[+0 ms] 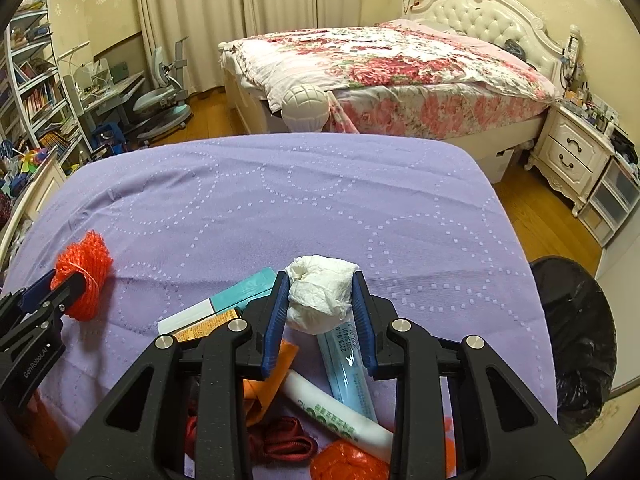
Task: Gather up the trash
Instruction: 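Carry the white tissue in the right tool while the left tool carries the red mesh to the bin, then open the right tool over the bin while the left tool drops the red mesh in, then move both open tools back over the remaining trash on the table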
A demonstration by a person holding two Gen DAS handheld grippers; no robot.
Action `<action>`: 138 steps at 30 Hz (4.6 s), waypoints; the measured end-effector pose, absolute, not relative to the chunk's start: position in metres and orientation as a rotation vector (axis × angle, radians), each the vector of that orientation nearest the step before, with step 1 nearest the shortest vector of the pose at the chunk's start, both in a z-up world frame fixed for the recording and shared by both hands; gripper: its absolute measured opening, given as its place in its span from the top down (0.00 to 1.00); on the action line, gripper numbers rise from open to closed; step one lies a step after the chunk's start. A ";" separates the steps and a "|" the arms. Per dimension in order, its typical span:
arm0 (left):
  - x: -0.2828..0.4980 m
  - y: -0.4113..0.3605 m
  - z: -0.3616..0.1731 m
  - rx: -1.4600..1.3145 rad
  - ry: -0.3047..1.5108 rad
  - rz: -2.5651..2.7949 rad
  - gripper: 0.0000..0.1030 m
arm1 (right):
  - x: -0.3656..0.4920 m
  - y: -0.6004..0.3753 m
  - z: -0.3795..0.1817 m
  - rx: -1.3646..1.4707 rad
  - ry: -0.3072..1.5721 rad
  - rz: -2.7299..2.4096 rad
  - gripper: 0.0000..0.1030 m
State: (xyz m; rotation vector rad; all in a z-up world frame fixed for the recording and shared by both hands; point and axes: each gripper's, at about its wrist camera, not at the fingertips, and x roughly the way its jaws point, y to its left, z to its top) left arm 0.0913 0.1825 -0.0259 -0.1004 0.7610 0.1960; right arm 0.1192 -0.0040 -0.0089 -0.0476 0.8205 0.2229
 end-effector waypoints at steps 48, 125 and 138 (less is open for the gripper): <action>0.062 -0.046 -0.001 0.084 0.673 -0.196 0.56 | 0.026 -0.229 -0.002 0.154 0.702 -0.107 0.70; 0.122 -0.125 -0.007 0.122 0.685 -0.241 0.26 | 0.051 -0.302 -0.016 0.209 0.685 -0.308 0.37; 0.095 -0.051 0.003 0.088 0.680 -0.135 0.26 | 0.033 -0.255 -0.015 0.184 0.705 -0.193 0.37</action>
